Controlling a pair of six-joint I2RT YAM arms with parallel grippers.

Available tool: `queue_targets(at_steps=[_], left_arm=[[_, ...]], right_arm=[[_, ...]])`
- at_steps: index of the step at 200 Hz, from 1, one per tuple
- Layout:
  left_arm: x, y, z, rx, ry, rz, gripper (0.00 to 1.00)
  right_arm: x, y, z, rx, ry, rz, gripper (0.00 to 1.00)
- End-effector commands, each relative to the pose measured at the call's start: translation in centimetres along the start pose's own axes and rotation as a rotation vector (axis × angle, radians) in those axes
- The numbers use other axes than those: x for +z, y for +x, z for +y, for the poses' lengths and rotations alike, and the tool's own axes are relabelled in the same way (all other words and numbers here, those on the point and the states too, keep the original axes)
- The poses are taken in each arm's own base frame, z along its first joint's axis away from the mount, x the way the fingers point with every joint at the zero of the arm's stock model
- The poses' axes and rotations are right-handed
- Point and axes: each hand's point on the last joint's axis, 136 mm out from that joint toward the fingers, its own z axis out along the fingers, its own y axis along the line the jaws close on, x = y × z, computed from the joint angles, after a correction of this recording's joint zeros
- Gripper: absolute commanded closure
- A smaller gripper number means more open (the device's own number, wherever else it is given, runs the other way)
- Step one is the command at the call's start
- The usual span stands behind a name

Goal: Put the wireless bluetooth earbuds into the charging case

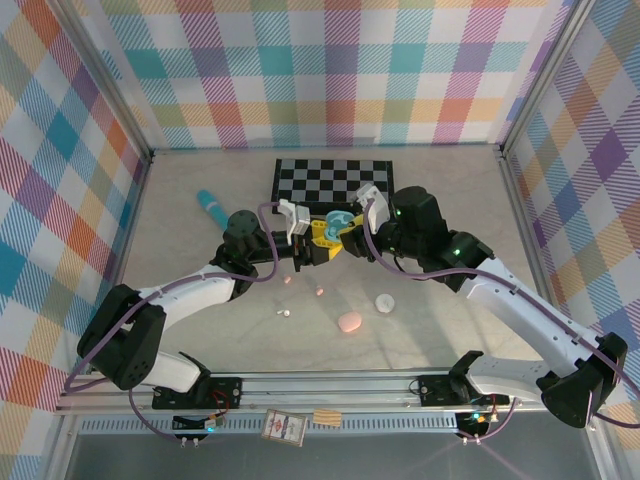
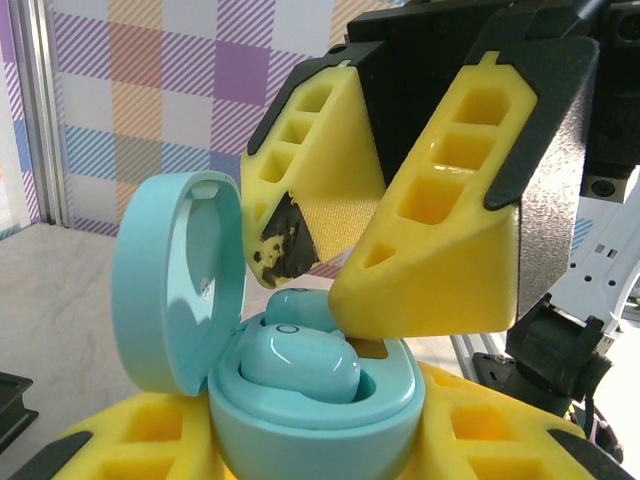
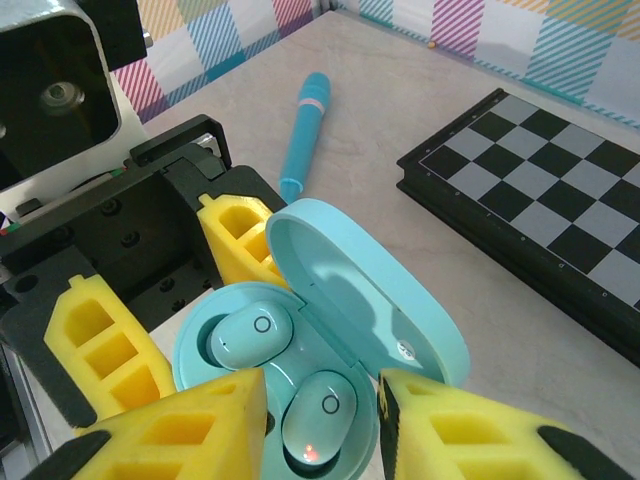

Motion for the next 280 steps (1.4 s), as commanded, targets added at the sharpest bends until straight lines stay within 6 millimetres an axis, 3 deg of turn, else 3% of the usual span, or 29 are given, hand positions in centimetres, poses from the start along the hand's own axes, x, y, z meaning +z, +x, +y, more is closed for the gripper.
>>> queue_targets(at_steps=[1,143,199,221,250,280], left_arm=[[0.3,-2.4,-1.2,0.080,0.056,-0.067,0.76],[0.0,-2.2,-1.9,0.090,0.076,-0.055,0.76],[-0.1,-1.7,-1.8,0.127,0.057,-0.040,0.76],[-0.2,-1.5,-1.8,0.145,0.053,-0.036,0.76],[-0.4,-1.2,-2.0,0.184,0.053,-0.015,0.76],[-0.7,-0.9,-2.2,0.215,0.043,0.013,0.76]], right_arm=[[-1.1,-1.2,0.7,0.008,-0.019,-0.031,0.63],[-2.5,-4.0,0.8,0.070,-0.015,-0.133,0.48],[-5.4,-5.8,1.9,0.090,-0.058,-0.233,0.41],[-6.1,-6.6,0.5,0.176,-0.005,-0.262,0.41],[-4.6,-6.2,-2.4,0.310,0.105,-0.119,0.42],[-1.9,-5.2,-3.5,0.344,0.138,0.045,0.43]])
